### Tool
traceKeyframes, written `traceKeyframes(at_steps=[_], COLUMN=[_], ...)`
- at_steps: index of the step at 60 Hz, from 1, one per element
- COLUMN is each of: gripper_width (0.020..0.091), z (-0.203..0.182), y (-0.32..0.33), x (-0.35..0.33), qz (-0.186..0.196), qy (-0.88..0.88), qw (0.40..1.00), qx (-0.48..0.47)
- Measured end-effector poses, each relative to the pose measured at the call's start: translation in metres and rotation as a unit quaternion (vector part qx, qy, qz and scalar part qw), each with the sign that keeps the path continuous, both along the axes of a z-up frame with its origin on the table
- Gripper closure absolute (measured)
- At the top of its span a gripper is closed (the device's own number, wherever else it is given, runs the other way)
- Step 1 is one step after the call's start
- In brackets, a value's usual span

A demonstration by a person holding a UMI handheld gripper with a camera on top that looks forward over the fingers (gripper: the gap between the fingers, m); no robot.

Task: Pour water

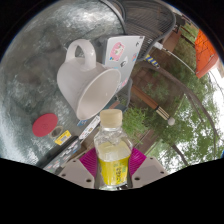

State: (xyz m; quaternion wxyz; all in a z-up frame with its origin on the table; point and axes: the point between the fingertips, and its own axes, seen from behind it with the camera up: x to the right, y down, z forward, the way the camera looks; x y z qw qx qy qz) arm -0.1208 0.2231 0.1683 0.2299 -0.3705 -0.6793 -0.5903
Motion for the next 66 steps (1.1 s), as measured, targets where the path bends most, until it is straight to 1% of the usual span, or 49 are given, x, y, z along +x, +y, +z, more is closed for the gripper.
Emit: traceKeyframes(at_steps=[3,7,10,17,20,21,22,25,26,28,31,33,35,38,39,41,42,44,46,47,48,50,53,56,60,62,66], gripper_width=[0.0732,0.0732,0.0732,0.0731,0.0730,0.0730,0.0731,0.0726,0.0728,0.0726,0.0727,0.0727,0.0727,0.0727,0.0728,0.0726,0.0727,0.0726,0.0727,0.0727,0.0728,0.0727,0.0726,0.0727,0.0718,0.0718,0.0707], z=[0.006,0.009,0.005,-0.006,-0.008,-0.011,-0.006,-0.003,0.000,0.007,0.010,0.014,0.010,0.005,-0.001,-0.015,-0.020,-0.029,-0.036,-0.062,-0.052,-0.065,-0.075,-0.085,-0.110,-0.105,-0.103], y=[0.002,0.001,0.002,-0.002,-0.004,0.004,-0.001,0.002,0.002,-0.001,-0.002,-0.006,-0.004,-0.004,-0.003,0.009,-0.007,-0.001,0.006,-0.009,-0.003,-0.002,-0.002,-0.005,-0.010,-0.009,-0.005], x=[-0.008,-0.011,-0.012,-0.018,-0.017,-0.016,-0.016,-0.019,-0.021,-0.022,-0.019,-0.012,-0.007,0.000,0.006,0.016,0.025,0.036,0.044,0.047,0.052,0.058,0.062,0.066,0.054,0.053,0.050], qz=[0.010,0.008,0.008,0.019,0.005,-0.003,-0.005,-0.032,-0.031,-0.050,-0.086,-0.112,-0.131,-0.145,-0.152,-0.179,-0.176,-0.191,-0.196,-0.184,-0.203,-0.209,-0.200,-0.199,-0.202,-0.171,-0.145], qy=[-0.040,-0.066,-0.074,-0.068,-0.027,-0.005,0.018,0.143,0.185,0.287,0.435,0.525,0.609,0.706,0.729,0.759,0.784,0.803,0.822,0.843,0.841,0.855,0.874,0.880,0.885,0.888,0.886], qw=[0.999,0.998,0.997,0.997,0.999,1.000,1.000,0.989,0.982,0.957,0.896,0.843,0.782,0.693,0.667,0.626,0.594,0.564,0.535,0.504,0.502,0.474,0.442,0.431,0.417,0.425,0.439], qx=[0.003,0.004,-0.005,-0.021,-0.019,-0.022,-0.023,-0.019,-0.016,-0.006,-0.001,0.012,0.019,0.024,0.024,0.017,0.038,0.026,0.023,0.044,0.024,0.024,0.017,0.000,-0.036,-0.036,-0.040])
